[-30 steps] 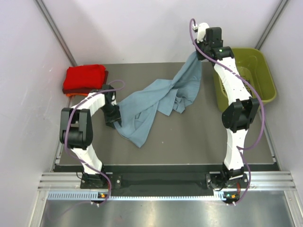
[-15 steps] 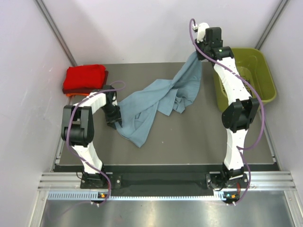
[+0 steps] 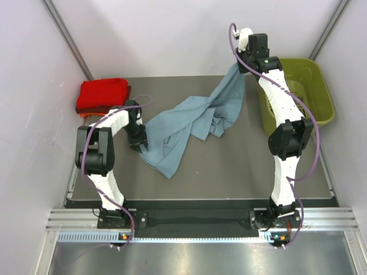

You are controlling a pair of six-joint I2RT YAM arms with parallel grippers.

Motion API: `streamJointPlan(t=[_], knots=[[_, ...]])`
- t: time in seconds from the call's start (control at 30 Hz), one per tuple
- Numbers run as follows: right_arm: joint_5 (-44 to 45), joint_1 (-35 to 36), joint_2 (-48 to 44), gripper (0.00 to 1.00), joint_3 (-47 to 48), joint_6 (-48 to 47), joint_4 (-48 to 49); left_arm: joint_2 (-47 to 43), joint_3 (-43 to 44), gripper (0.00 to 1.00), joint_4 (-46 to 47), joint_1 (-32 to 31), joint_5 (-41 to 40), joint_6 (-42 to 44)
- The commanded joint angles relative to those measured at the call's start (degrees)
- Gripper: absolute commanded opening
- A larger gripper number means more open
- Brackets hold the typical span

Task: Fold and stack the t-shirts
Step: Flatten the tshirt out

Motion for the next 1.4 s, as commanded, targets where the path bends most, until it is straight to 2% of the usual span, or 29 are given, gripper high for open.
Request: streamJointPlan(t=[0.0,0.3,0.67,0.93,1.03,1.17,1.37], knots=[[1.1,0.8,0.1,0.00,1.3,-0.6,2.0,0.6,3.2,0.41,-0.7,0.2,-0.8,0.3],[1.2,1.1,2.1,0.00,3.1,-0.4,2.3,-1.9,1.1,0.40,-1.7,-0.4,-1.7,0.0],[1.7,1.3,1.8,0.00,2.6,-0.9,2.3,1.9,1.9,0.40,0.3,-0.5,-1.5,0.0],[2.6,1.4,2.0,0.00,2.4,-1.4,2.6,3.5,3.4,0.35,0.0,-0.9,-0.9,0.0],[2.8,1.3,2.2,0.00,2.5,-1.4,2.8,3.4,3.2,0.27,0.2,-1.0,-0.4,0.1],[2.8,1.3,1.9,0.00,2.4,-1.4,2.7,2.6,4.0,0.09,-0.5,-1.0,-0.6,0.4],[3.1,1.3,1.4,0.00,2.1,-1.4,2.7,-1.7,4.4,0.08,-2.7,-1.0,-1.8,1.3]])
